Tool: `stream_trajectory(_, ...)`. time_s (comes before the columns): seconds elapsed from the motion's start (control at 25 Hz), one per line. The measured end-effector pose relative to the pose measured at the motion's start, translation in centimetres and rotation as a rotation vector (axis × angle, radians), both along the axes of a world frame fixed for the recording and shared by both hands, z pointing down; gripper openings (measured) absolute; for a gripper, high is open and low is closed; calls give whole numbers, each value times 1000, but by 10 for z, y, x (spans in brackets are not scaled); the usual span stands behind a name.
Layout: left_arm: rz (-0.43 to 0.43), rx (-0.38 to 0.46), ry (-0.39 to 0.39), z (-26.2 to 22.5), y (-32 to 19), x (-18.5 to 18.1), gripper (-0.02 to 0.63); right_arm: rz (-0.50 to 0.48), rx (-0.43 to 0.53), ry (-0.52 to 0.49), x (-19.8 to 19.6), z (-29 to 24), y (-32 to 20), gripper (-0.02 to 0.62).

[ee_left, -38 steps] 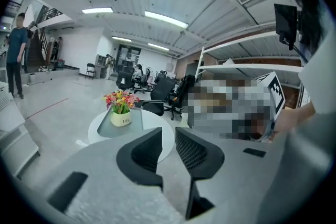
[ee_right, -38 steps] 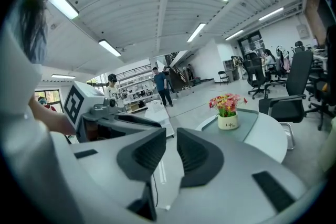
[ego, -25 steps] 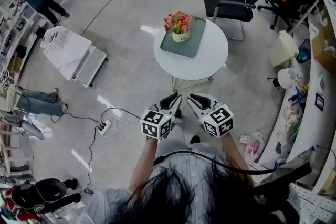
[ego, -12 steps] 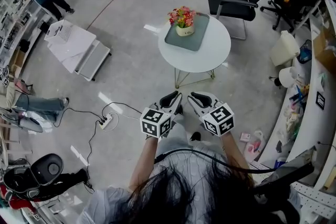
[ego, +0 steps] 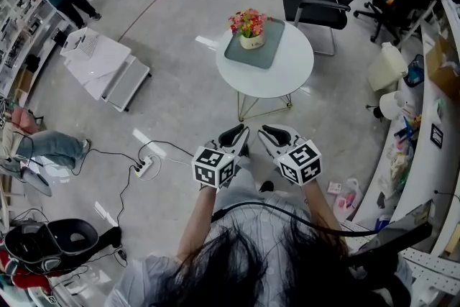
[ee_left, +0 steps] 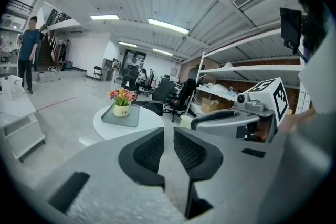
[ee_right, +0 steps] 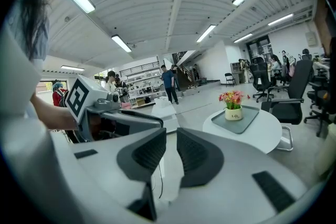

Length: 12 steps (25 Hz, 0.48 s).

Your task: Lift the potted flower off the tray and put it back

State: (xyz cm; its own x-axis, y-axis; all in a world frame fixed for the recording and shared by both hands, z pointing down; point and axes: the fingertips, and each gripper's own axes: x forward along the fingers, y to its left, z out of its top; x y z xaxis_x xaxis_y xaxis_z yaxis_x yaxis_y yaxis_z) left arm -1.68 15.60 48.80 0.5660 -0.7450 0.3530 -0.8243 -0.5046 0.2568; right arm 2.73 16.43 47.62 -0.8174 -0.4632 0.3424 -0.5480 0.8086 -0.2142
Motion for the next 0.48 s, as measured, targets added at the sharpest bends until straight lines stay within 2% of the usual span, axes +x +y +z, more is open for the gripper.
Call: stream_trajectory(0.48, -12, 3, -8, -5, -5, -6, 64, -7, 11, 3, -3, -5, -6, 80)
